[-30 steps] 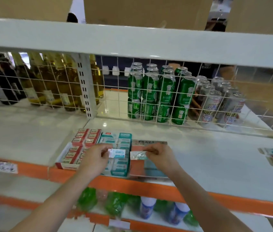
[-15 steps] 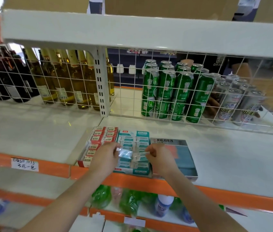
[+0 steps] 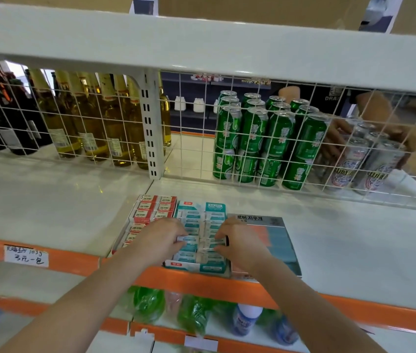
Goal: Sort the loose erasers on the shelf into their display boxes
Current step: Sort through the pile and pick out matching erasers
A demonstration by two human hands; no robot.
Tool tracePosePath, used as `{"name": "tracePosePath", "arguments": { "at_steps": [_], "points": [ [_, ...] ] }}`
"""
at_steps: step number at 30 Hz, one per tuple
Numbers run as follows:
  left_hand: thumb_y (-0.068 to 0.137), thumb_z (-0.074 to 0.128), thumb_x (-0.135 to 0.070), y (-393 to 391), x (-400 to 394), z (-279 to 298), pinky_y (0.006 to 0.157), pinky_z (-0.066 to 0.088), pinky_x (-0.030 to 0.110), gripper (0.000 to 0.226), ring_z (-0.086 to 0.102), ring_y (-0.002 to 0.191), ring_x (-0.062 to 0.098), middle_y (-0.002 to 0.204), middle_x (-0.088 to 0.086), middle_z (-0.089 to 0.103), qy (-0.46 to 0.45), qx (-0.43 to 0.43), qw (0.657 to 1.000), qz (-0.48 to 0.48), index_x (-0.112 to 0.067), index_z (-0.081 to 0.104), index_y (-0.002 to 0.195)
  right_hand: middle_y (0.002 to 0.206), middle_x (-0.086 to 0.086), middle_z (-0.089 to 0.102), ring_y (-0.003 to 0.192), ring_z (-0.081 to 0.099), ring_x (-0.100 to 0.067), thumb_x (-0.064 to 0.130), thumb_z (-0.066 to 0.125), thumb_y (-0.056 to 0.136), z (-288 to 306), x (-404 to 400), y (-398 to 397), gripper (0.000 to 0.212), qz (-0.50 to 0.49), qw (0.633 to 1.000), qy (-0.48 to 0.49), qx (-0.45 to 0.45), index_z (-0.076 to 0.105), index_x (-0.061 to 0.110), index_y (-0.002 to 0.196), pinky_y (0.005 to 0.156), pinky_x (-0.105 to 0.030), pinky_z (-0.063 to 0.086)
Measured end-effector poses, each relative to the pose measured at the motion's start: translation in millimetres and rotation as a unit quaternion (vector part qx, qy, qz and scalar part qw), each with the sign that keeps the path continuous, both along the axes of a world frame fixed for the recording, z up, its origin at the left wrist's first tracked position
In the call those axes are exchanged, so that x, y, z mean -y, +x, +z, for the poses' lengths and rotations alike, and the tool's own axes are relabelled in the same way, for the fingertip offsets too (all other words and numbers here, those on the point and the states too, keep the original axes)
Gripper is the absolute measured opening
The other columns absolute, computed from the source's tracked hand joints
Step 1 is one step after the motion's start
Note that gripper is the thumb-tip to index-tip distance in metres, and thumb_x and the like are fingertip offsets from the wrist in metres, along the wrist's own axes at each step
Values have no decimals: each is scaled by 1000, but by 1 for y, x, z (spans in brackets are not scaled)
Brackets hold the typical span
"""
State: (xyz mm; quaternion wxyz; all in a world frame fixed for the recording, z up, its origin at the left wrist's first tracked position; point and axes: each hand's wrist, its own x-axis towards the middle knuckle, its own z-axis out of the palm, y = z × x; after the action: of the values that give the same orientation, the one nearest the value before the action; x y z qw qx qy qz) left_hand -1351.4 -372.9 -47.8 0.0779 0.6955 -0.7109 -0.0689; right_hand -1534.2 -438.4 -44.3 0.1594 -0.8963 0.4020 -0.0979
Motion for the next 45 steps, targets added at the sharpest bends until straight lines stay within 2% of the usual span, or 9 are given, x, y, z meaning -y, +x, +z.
{"name": "tracePosePath", "arguments": {
  "at_steps": [4, 9, 12, 18, 26, 31, 34, 38, 45],
  "points": [
    [93, 51, -33, 3, 2, 5, 96, 44, 29, 36, 51, 113, 11, 127, -3, 55, 28, 42, 998, -35, -21, 58, 126, 114, -2, 55, 98, 53, -16, 21, 62, 86, 1, 5, 1, 22, 20, 1000, 7, -10, 61, 12, 106, 78, -21, 42],
    [92, 52, -32, 5, 4, 10, 90, 43, 21, 37, 51, 109, 8, 128, -5, 50, 38, 37, 997, -58, -21, 56, 128, 119, 0, 55, 104, 54, -15, 23, 63, 86, 1, 6, -2, 31, 36, 999, 4, -14, 60, 15, 115, 87, -24, 46],
    [92, 52, -35, 7, 4, 9, 92, 38, 20, 39, 48, 114, 7, 131, -7, 49, 39, 34, 997, -64, -22, 54, 129, 118, 1, 56, 104, 54, -15, 23, 62, 86, -1, 6, -2, 29, 43, 999, -2, -2, 61, 14, 114, 88, -23, 47],
    [92, 53, -33, 8, 6, 8, 94, 41, 23, 40, 48, 116, 9, 129, -6, 51, 41, 42, 996, -62, -21, 53, 130, 111, -2, 57, 99, 55, -16, 17, 63, 85, -7, 6, 5, 20, 50, 999, -13, 9, 65, 11, 103, 85, -24, 47],
    [92, 53, -33, 4, 4, 4, 91, 44, 27, 41, 50, 111, 10, 126, -5, 50, 20, 24, 999, -38, -22, 51, 131, 117, -3, 53, 108, 51, -17, 17, 62, 85, -12, 6, 2, 25, 38, 998, 7, 46, 62, 11, 110, 89, -23, 44],
    [93, 50, -35, -10, 14, 10, 86, 45, 27, 36, 52, 102, 10, 119, -4, 54, 13, -29, 999, -28, -28, 52, 128, 108, 1, 56, 95, 56, -13, 20, 56, 89, -7, 18, -20, 22, -28, 994, 39, 97, 64, 16, 110, 77, -19, 43],
    [94, 50, -34, -34, 28, 16, 89, 45, 28, 32, 54, 103, 10, 119, -4, 58, 12, -54, 998, -40, -23, 57, 124, 99, 0, 55, 85, 48, -9, 16, 54, 89, -1, 29, -50, 24, -69, 992, 22, 104, 63, 15, 112, 74, -19, 36],
    [91, 55, -28, -79, 52, 21, 84, 46, 26, 21, 57, 94, 8, 107, -5, 64, 6, -83, 994, -67, -19, 66, 106, 103, -5, 61, 83, 47, -10, 10, 54, 88, 5, 41, -104, 26, -116, 988, 1, 102, 64, 13, 112, 72, -15, 34],
    [89, 54, -34, -178, 96, 23, 76, 47, 30, 19, 58, 92, 16, 99, -3, 64, 15, -41, 991, -128, -19, 65, 94, 95, -2, 59, 81, 47, -11, 12, 56, 88, 7, 45, -212, 23, -215, 974, -1, 71, 64, 13, 109, 69, -15, 32]
  ]
}}
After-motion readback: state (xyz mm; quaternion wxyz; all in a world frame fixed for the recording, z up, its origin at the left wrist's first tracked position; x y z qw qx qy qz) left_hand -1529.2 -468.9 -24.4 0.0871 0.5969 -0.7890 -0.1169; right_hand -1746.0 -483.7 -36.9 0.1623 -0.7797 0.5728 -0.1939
